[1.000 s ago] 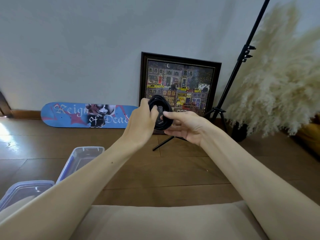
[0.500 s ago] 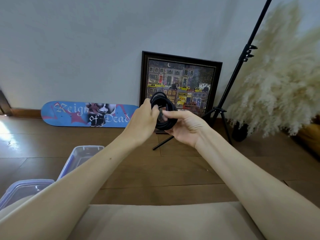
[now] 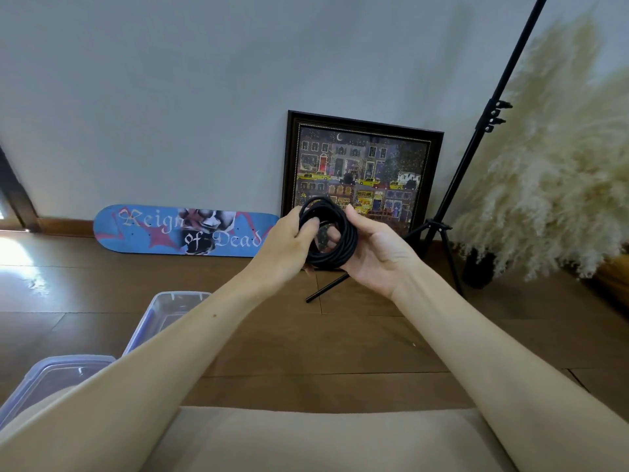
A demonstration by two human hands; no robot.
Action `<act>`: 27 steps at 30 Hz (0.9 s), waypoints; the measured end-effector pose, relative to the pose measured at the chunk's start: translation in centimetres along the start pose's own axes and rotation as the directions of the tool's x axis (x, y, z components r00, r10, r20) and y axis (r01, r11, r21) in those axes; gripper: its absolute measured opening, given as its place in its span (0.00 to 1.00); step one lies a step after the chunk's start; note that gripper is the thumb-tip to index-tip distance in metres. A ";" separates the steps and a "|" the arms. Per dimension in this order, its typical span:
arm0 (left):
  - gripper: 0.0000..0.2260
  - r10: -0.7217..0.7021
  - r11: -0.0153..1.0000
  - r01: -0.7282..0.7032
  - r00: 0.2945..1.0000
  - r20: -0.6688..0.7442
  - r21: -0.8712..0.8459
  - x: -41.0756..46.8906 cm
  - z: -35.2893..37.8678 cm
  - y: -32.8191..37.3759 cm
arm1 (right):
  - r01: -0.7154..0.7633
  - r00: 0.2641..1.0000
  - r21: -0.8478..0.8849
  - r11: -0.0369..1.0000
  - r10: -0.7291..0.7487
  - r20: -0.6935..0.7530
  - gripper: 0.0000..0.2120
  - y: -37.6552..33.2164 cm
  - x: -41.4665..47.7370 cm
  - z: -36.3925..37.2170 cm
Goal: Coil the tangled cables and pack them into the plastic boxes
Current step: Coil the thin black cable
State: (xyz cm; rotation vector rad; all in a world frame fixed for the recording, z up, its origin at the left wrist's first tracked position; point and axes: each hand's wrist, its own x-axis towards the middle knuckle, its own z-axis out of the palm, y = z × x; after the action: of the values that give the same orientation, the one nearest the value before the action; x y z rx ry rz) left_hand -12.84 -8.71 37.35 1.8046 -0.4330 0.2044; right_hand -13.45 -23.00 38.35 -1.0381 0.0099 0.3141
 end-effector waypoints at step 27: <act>0.08 -0.385 0.819 0.479 0.867 -0.315 0.317 -7.6 -22.0 -12.6 | -0.146 0.984 -0.526 0.838 0.178 0.010 0.07 18.6 12.0 17.9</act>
State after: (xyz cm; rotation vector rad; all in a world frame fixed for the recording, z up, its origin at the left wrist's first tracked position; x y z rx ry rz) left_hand -12.90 16.55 29.47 2.1824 0.2201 0.1889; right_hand -9.30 3.91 29.92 -1.5783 -0.0433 0.5206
